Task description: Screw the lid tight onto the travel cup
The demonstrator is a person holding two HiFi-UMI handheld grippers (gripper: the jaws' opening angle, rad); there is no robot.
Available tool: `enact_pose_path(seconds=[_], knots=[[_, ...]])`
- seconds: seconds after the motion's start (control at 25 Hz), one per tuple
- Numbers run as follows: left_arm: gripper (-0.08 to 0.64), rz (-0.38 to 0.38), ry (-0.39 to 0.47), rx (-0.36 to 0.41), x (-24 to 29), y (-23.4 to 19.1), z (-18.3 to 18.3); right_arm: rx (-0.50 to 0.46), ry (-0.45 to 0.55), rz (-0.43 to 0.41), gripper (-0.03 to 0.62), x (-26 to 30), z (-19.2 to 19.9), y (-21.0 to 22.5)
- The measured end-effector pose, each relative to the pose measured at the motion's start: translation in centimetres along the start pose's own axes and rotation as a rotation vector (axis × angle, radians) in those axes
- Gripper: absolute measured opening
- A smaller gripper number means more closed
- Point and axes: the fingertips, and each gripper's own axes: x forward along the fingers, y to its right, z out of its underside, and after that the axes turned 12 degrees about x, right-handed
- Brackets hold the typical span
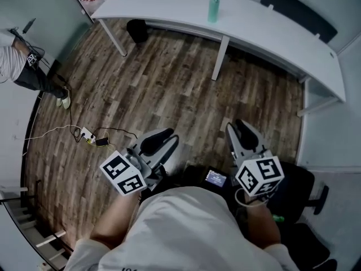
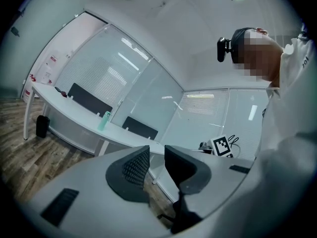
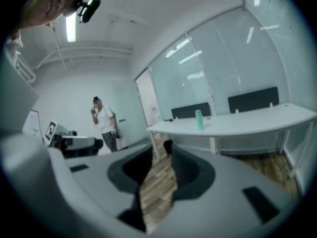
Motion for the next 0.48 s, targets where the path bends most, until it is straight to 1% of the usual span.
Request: enact_pose_path(seconds=[0.32,0.48], knots=[[0.101,-0.003,-0.003,0.017,0.8,-1.3,-0.4,-0.005,-0.005,-0.008,0.117,1.5,-0.4,0.1],[0.101,0.023,-0.001,0.019,1.8,-3.0,-0.5,-0.009,-0.002,0.009,0.117,2.8,-0.7,0.4]])
